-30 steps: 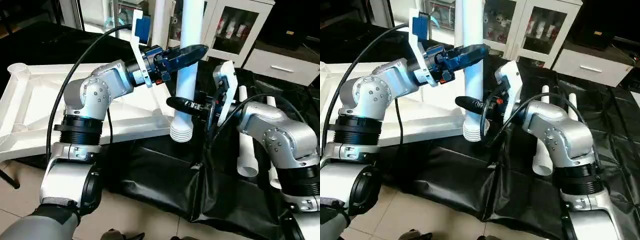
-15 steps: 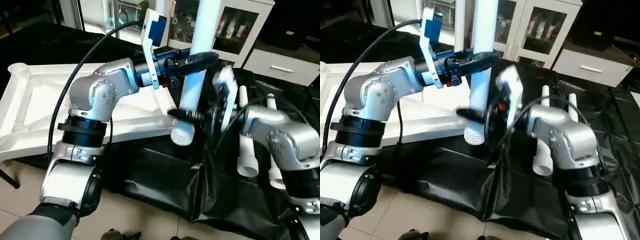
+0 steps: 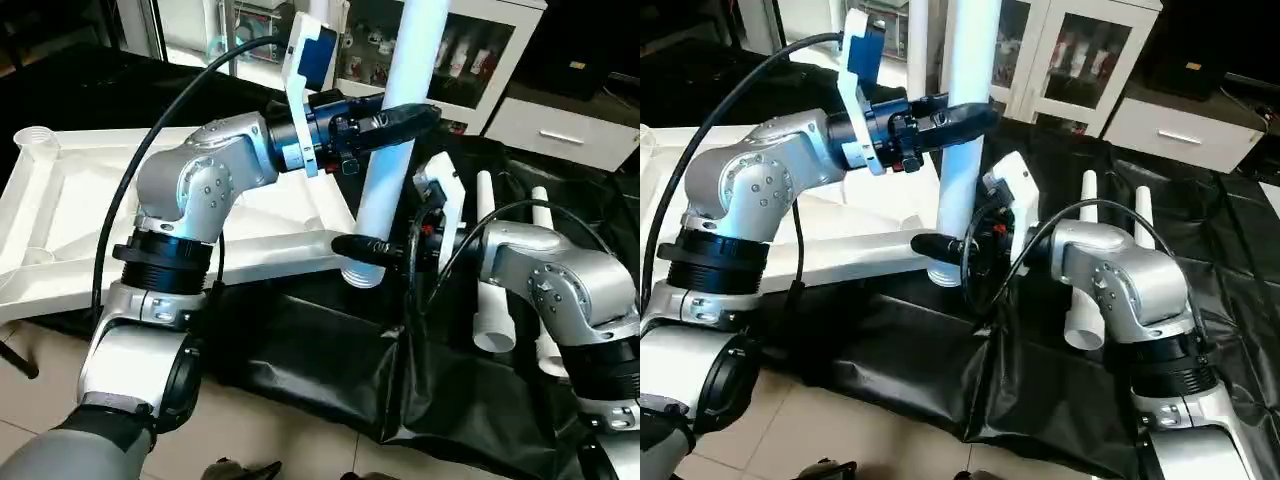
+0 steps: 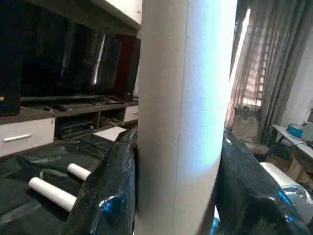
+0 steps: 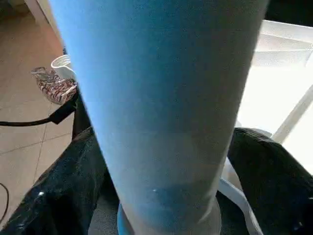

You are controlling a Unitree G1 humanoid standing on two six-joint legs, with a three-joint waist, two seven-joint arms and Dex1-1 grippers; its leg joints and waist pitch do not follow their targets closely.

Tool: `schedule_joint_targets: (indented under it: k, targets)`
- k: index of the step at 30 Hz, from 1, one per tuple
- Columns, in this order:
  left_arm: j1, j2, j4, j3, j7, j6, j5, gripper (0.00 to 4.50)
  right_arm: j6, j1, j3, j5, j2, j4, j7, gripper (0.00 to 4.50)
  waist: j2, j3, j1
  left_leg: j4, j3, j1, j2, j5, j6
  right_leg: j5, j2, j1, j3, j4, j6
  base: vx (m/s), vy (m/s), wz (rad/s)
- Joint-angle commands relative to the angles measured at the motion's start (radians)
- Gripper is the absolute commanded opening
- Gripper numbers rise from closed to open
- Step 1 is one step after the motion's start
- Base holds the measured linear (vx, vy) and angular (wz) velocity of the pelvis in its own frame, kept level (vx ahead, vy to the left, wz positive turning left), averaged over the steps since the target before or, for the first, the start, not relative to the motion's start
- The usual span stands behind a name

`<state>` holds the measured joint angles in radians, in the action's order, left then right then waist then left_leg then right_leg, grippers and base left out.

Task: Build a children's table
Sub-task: Pick table leg

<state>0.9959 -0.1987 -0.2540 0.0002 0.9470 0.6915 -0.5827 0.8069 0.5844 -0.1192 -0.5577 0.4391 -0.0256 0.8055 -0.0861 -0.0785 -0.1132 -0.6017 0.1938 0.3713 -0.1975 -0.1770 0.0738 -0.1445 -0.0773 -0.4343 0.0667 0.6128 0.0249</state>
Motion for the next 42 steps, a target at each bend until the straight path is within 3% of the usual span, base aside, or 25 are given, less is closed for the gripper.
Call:
schedule_joint_targets:
  k: [1, 11, 13, 19, 26, 28, 33, 42]
  targets:
    - [0.021, -0.003, 0.032, -0.018, 0.008, 0.000, -0.001, 1.79, 0.013, 0.005, 0.005, 0.007, 0.001, 0.013, -0.008, 3.46, 0.010, 0.086, -0.002, 0.061, -0.013, -0.013, -0.026, -0.148, 0.011, -0.205, -0.059, 0.073, -0.042, -0.062, 0.170, 0.000, 0.000, 0.00]
    - [0.015, -0.005, 0.061, -0.031, 0.029, 0.017, -0.012, 1.79, 0.008, 0.008, 0.001, 0.016, -0.003, 0.022, -0.005, 2.79, 0.011, 0.088, -0.002, 0.060, -0.013, -0.013, -0.025, -0.138, 0.010, -0.183, -0.058, 0.074, -0.042, -0.059, 0.176, 0.000, 0.000, 0.00]
    - [0.013, -0.002, 0.067, -0.036, 0.032, 0.020, -0.014, 1.79, 0.005, 0.007, -0.001, 0.018, -0.004, 0.024, -0.001, 2.45, 0.011, 0.088, -0.003, 0.060, -0.013, -0.013, -0.025, -0.135, 0.011, -0.183, -0.059, 0.074, -0.042, -0.058, 0.176, 0.000, 0.000, 0.00]
    - [0.014, 0.010, 0.080, -0.041, 0.034, 0.031, -0.030, 1.79, -0.002, 0.006, -0.005, 0.026, -0.007, 0.029, 0.007, 2.18, 0.010, 0.089, -0.003, 0.059, -0.013, -0.011, -0.025, -0.138, 0.013, -0.191, -0.059, 0.076, -0.042, -0.059, 0.173, 0.000, 0.000, 0.00]
    - [0.017, 0.011, 0.083, -0.041, 0.039, 0.030, -0.037, 1.79, -0.013, 0.003, -0.010, 0.032, -0.009, 0.030, 0.008, 2.05, 0.012, 0.091, -0.004, 0.058, -0.013, -0.012, -0.025, -0.136, 0.014, -0.178, -0.058, 0.076, -0.042, -0.058, 0.176, 0.000, 0.000, 0.00]
    - [0.017, 0.010, 0.082, -0.039, 0.039, 0.029, -0.035, 1.79, -0.019, 0.002, -0.012, 0.036, -0.008, 0.029, 0.006, 2.72, 0.012, 0.092, -0.004, 0.058, -0.013, -0.012, -0.025, -0.134, 0.013, -0.172, -0.058, 0.076, -0.042, -0.056, 0.178, 0.000, 0.000, 0.00]
    - [0.021, 0.005, 0.074, -0.031, 0.038, 0.025, -0.030, 1.79, -0.028, 0.000, -0.007, 0.039, -0.012, 0.033, -0.001, 2.74, 0.012, 0.092, -0.005, 0.057, -0.013, -0.011, -0.025, -0.135, 0.014, -0.176, -0.058, 0.077, -0.042, -0.056, 0.179, 0.000, 0.000, 0.00]
    - [0.016, 0.001, 0.074, -0.026, 0.038, 0.022, -0.029, 1.79, -0.030, 0.000, -0.004, 0.040, -0.014, 0.040, 0.001, 2.08, 0.012, 0.092, -0.004, 0.057, -0.013, -0.012, -0.025, -0.137, 0.015, -0.181, -0.058, 0.076, -0.042, -0.056, 0.176, 0.000, 0.000, 0.00]
